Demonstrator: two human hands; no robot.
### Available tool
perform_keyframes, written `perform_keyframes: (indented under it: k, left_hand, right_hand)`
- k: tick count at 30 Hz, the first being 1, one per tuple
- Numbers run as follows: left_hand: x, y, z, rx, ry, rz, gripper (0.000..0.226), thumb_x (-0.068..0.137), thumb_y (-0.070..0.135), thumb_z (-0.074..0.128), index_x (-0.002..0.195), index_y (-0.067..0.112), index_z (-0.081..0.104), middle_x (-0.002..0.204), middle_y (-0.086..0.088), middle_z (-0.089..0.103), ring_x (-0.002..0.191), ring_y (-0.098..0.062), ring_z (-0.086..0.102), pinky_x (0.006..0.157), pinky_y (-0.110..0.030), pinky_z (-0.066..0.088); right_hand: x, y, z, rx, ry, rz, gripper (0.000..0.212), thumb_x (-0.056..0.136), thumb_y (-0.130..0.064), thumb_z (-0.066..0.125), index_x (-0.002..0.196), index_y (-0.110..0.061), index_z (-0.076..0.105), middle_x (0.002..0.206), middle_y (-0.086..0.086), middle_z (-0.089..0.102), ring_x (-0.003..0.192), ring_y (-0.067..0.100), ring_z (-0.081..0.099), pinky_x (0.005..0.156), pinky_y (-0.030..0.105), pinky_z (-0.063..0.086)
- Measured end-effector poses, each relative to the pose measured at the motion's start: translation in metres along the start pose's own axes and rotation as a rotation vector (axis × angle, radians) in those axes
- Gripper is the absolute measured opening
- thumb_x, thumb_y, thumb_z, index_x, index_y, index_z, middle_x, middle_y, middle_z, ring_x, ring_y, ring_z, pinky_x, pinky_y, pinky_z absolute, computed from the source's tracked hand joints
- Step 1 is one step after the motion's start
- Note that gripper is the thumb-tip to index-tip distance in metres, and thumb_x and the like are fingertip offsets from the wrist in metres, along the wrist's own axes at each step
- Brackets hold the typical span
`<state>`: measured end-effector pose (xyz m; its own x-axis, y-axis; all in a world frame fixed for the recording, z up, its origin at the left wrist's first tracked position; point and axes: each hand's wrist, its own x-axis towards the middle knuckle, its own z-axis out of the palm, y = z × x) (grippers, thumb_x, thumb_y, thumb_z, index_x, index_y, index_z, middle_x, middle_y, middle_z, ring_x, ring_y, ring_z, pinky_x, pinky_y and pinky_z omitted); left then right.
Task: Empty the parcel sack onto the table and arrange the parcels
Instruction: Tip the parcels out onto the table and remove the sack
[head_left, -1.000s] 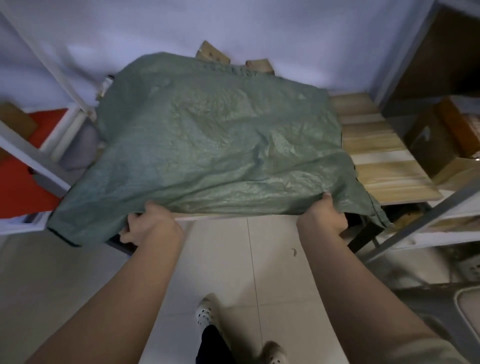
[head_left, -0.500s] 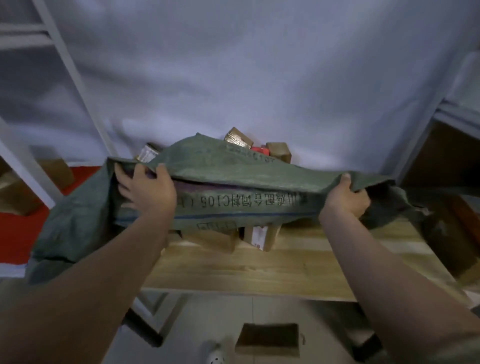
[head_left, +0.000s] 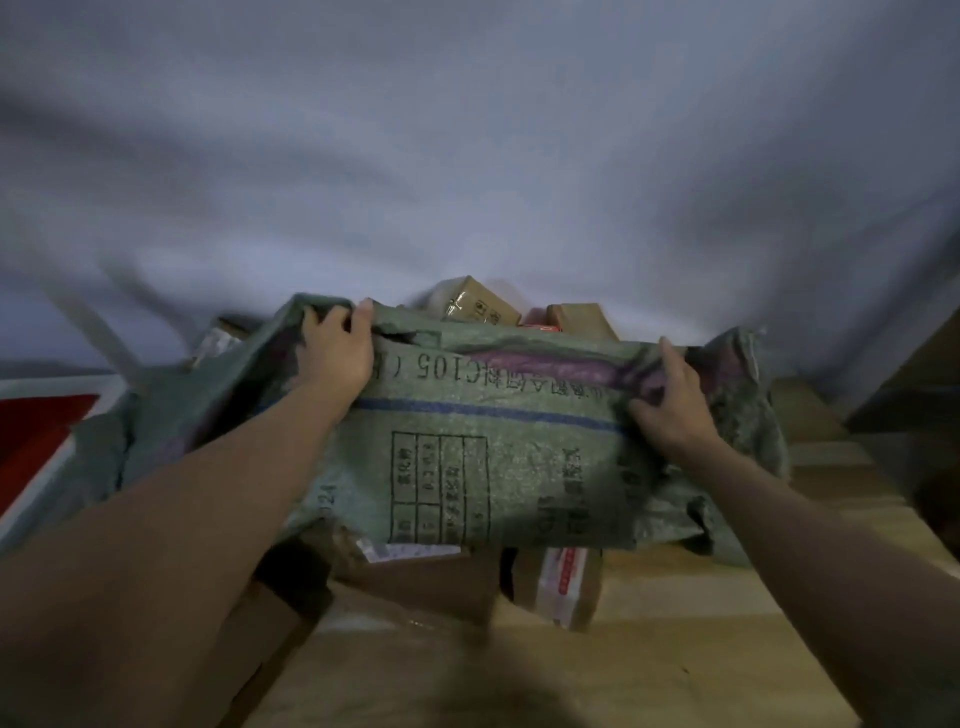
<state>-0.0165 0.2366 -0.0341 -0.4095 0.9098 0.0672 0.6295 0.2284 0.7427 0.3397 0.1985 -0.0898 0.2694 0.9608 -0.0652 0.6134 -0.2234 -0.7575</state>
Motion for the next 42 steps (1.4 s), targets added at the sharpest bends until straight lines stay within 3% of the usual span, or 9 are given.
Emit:
perform_keyframes:
  k: [3,9,14,20,27,30,34,38,42]
  left_hand:
    - [0.023,-0.003,0.011,0.058,-0.187,-0.081,0.077,0.096,0.066,0.024,0.146,0.010,0.041,0.150,-0.019,0.042,0.134,-0.038,0.042,0.113,-0.049,0.031]
    - [0.038,0.004,0.003,0.071,-0.202,-0.132,0.106,0.068,0.087,0.018,0.140,0.018,0.052,0.145,-0.016,0.049,0.129,-0.037,0.047,0.111,-0.054,0.033]
    - [0.009,0.000,-0.005,0.150,-0.103,-0.122,0.088,0.073,0.079,0.017,0.138,0.032,0.052,0.151,-0.008,0.042,0.134,-0.037,0.040,0.111,-0.059,0.027]
    - [-0.050,-0.006,-0.014,0.507,-0.062,0.076,0.081,0.082,0.084,0.026,0.151,0.041,0.023,0.163,-0.001,0.012,0.146,-0.035,0.019,0.117,-0.059,0.015]
    - [-0.065,-0.012,-0.013,0.698,-0.005,0.030,0.086,0.085,0.077,0.036,0.155,0.034,0.010,0.164,-0.009,0.005,0.147,-0.039,0.015,0.117,-0.061,0.013]
    - [-0.078,0.011,-0.001,0.854,0.051,0.280,0.084,0.082,0.083,0.028,0.152,0.037,0.021,0.162,-0.004,0.014,0.146,-0.035,0.016,0.118,-0.057,0.013]
    - [-0.087,0.022,0.032,0.963,-0.128,0.207,0.100,0.075,0.091,0.023,0.154,0.030,0.022,0.161,-0.003,0.021,0.146,-0.035,0.019,0.117,-0.059,0.014]
    - [-0.086,0.017,0.044,1.011,-0.103,0.170,0.102,0.075,0.091,0.021,0.155,0.029,0.016,0.164,-0.004,0.011,0.149,-0.035,0.012,0.118,-0.060,0.010]
    - [-0.093,0.020,0.047,0.966,-0.066,0.160,0.099,0.077,0.088,0.025,0.156,0.029,0.013,0.164,-0.009,0.004,0.149,-0.036,0.007,0.117,-0.061,0.009]
  right_hand:
    - [0.019,0.003,0.026,-0.299,-0.148,0.039,0.087,0.091,-0.027,0.064,0.157,-0.035,0.010,0.159,0.011,0.023,0.139,0.043,0.032,0.114,0.055,0.032]
    - [0.034,-0.010,0.037,-0.426,-0.090,-0.017,0.089,0.088,-0.038,0.067,0.156,-0.038,0.009,0.158,0.011,0.019,0.141,0.042,0.025,0.110,0.059,0.033]
    - [0.050,-0.032,0.026,-0.561,-0.097,-0.298,0.034,0.094,-0.044,0.058,0.126,-0.031,0.063,0.127,0.013,0.044,0.118,0.038,0.047,0.100,0.048,0.043]
    - [0.055,-0.065,0.008,-0.189,0.477,-0.266,0.026,0.098,-0.023,0.054,0.112,-0.004,0.066,0.118,0.025,0.051,0.096,0.045,0.059,0.080,0.046,0.048]
    - [0.051,-0.042,0.038,-0.004,-0.321,-0.021,0.048,0.092,-0.017,0.064,0.136,-0.010,0.049,0.123,0.012,0.064,0.114,0.032,0.058,0.091,0.033,0.045]
    - [0.016,-0.036,0.036,0.124,-0.071,-0.196,0.046,0.094,-0.022,0.061,0.139,-0.014,0.051,0.129,0.009,0.063,0.120,0.027,0.056,0.105,0.039,0.044]
    - [-0.053,-0.004,0.016,0.151,0.324,-0.353,0.020,0.096,-0.029,0.059,0.112,-0.017,0.061,0.110,0.001,0.057,0.107,0.019,0.051,0.097,0.039,0.042]
    - [-0.099,0.040,0.005,0.491,0.370,0.088,0.029,0.094,-0.036,0.063,0.078,-0.017,0.049,0.075,-0.001,0.051,0.068,0.016,0.050,0.071,0.043,0.046]
    - [-0.106,0.067,0.002,1.003,0.418,0.790,0.047,0.085,-0.046,0.074,0.107,-0.011,0.052,0.097,0.007,0.057,0.085,0.023,0.053,0.085,0.037,0.048]
